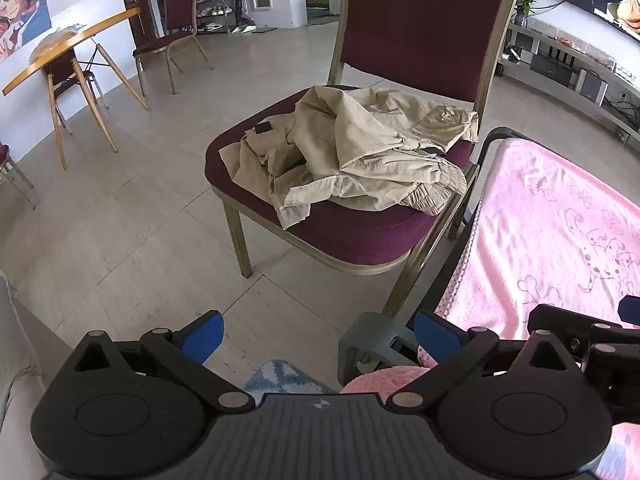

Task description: Fold clothes

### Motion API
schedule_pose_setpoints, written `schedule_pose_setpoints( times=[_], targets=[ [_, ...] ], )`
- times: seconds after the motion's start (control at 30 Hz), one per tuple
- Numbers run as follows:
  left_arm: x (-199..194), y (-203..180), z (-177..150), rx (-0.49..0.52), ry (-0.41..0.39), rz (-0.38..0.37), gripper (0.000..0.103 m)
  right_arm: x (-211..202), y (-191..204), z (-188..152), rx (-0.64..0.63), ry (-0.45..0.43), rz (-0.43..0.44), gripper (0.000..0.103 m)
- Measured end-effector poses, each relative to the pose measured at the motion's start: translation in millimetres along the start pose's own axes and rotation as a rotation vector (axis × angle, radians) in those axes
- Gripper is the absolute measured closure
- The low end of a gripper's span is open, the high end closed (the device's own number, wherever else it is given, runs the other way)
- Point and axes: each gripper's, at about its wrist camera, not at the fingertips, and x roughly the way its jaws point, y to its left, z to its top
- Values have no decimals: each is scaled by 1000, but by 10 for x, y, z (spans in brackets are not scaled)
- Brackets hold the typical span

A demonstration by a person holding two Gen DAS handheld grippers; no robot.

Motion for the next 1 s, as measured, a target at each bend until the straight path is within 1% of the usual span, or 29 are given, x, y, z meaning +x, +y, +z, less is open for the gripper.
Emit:
schedule_pose_setpoints(
  times=[0.37,1.0],
  targets=[
    [-9,-28,5,8,-4,4,2,23,-24,-15,2,-7,3,0],
    [-17,-38,0,13,-13,12,2,20,-37,7,22,15,6,0]
  ],
)
